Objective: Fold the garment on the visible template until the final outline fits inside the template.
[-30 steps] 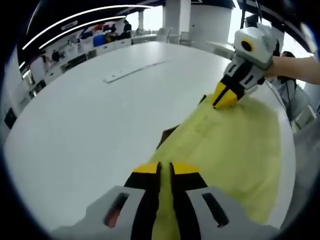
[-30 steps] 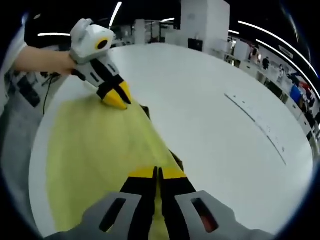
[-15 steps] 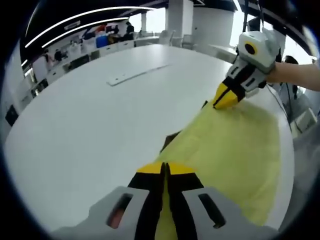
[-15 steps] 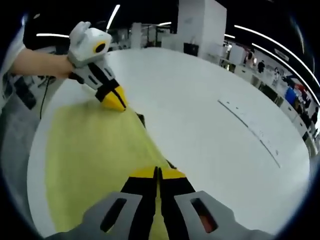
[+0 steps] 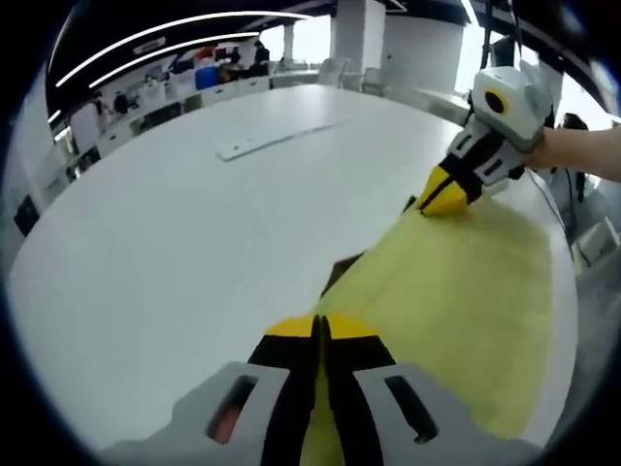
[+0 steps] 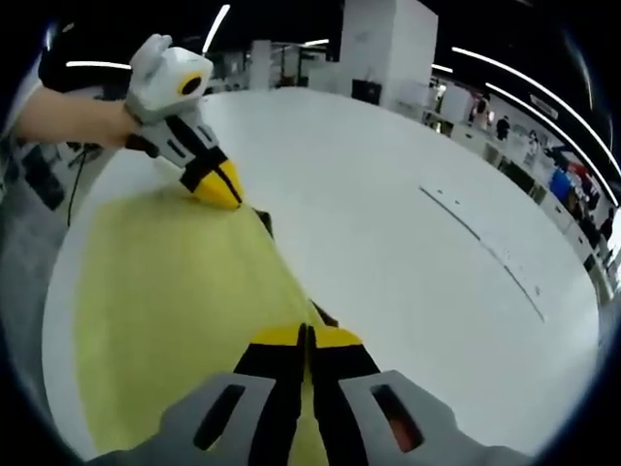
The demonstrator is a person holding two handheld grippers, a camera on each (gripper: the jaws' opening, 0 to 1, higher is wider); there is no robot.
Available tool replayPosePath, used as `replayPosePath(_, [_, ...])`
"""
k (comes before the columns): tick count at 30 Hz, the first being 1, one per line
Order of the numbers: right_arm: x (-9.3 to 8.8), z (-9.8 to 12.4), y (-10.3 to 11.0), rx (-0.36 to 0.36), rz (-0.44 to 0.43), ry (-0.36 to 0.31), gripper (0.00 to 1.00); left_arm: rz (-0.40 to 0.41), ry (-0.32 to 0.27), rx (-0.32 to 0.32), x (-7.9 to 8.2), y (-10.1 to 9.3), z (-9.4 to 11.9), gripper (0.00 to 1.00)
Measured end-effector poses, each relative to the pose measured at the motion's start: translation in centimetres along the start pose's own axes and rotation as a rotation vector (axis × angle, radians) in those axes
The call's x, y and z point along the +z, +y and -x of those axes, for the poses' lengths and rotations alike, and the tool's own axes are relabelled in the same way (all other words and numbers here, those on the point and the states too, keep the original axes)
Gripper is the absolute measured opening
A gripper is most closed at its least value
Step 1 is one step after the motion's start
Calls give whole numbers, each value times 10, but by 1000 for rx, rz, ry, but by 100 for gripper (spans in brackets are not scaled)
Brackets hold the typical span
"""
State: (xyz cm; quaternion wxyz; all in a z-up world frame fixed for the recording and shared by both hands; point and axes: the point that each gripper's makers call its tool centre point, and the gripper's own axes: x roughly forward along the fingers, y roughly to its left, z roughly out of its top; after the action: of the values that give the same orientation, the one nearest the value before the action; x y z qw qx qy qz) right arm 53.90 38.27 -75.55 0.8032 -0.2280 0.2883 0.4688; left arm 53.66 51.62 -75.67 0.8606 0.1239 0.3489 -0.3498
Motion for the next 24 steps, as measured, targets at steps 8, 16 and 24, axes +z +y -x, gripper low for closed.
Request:
replayPosePath(8, [0, 5, -18, -85, -29, -7, 4, 63, 3, 93, 1, 21, 7, 5])
replayPosePath(16, [-1, 28, -38, -201, -81, -45, 5, 125, -31, 155, 7, 38, 32, 7])
replayPosePath(24, [-2, 51, -20, -203, -117, -70, 21, 168, -61, 167, 5, 33, 55, 14])
